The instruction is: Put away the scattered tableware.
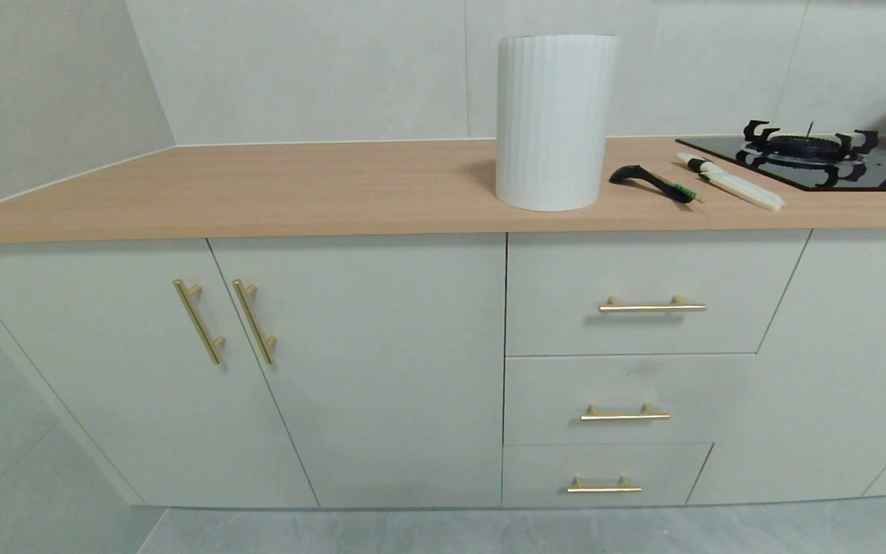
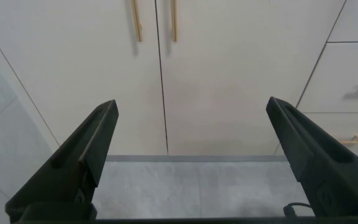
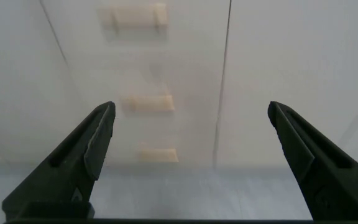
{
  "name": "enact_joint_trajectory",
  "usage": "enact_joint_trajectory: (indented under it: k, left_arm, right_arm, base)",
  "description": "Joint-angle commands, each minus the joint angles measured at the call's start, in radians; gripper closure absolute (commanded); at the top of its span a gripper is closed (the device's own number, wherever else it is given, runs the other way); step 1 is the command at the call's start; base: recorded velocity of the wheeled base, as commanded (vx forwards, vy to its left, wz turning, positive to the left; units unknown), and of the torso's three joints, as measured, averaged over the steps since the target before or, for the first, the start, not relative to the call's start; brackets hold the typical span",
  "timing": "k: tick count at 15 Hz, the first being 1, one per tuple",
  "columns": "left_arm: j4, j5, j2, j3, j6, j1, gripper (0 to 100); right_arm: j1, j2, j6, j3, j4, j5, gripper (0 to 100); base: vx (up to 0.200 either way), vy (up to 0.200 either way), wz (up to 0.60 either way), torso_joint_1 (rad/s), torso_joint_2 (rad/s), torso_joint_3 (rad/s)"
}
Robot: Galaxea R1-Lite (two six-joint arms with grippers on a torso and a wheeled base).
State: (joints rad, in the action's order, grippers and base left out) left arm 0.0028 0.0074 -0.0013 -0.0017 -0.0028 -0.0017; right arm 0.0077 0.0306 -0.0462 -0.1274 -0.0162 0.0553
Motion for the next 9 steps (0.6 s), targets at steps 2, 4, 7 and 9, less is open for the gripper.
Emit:
enact_joint_trajectory:
  k: [2,4,7,9]
  left_arm:
    - [0.000,0.000,0.001,0.000,0.000,0.000,0]
    - [0.000,0.000,0.001,0.000,0.000,0.000,0]
    - [0.000,0.000,0.001,0.000,0.000,0.000,0]
    - [0.000,0.000,0.001,0.000,0.000,0.000,0]
  right_arm:
    - [0.086,0.301,-0.012,-0.090,-0.025,0.107,0]
    - [0.126,0.545,-0.011,-0.127,-0.018,0.116,0]
    - [0.144,0.922,-0.012,-0.251,-0.011,0.121,0]
    - [0.144,1.170,-0.006,-0.325,0.044,0.129,0]
  base:
    - [0.000,0.000,0.00,0.000,0.00,0.000]
    - [0.000,0.000,0.00,0.000,0.00,0.000]
    - [0.000,0.000,0.00,0.000,0.00,0.000]
    - [0.000,0.000,0.00,0.000,0.00,0.000]
